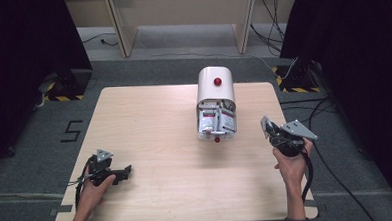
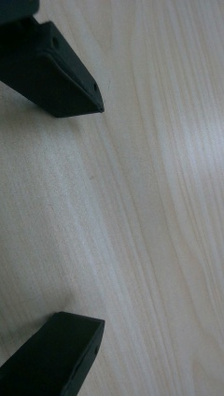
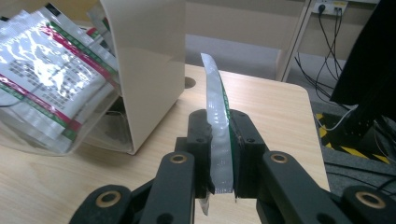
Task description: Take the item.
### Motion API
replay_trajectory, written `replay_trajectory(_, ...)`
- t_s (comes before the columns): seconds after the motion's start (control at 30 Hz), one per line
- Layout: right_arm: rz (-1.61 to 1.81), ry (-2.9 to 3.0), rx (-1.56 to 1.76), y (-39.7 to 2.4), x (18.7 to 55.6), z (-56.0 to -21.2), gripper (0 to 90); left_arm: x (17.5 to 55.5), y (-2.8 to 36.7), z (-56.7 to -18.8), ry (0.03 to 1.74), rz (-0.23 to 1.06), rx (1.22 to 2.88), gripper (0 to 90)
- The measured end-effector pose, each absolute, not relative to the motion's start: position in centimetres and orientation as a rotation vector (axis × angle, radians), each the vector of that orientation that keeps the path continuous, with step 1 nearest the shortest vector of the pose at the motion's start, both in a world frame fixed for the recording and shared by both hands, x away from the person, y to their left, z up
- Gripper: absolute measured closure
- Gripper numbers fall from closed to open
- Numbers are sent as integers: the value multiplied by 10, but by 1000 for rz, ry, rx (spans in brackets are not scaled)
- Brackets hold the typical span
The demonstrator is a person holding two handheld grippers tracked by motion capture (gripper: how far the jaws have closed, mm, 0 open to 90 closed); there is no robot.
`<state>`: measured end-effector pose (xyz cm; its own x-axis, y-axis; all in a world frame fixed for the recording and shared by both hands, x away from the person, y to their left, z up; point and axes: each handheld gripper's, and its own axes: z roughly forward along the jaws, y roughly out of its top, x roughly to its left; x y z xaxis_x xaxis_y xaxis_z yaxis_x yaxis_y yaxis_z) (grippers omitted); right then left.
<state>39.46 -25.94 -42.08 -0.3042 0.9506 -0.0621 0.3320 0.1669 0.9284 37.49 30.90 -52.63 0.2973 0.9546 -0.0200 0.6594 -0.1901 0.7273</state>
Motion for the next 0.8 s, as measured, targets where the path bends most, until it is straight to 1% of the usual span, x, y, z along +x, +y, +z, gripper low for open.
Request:
replay_trajectory(0.4,1089,1755,1275,-269,407,-441,807,375,309,-526,1436,596,1934,0)
replay_trajectory(0.8,1018,1798,1291,-265,422,-464,807,375,309,-526,1435,596,1934,0)
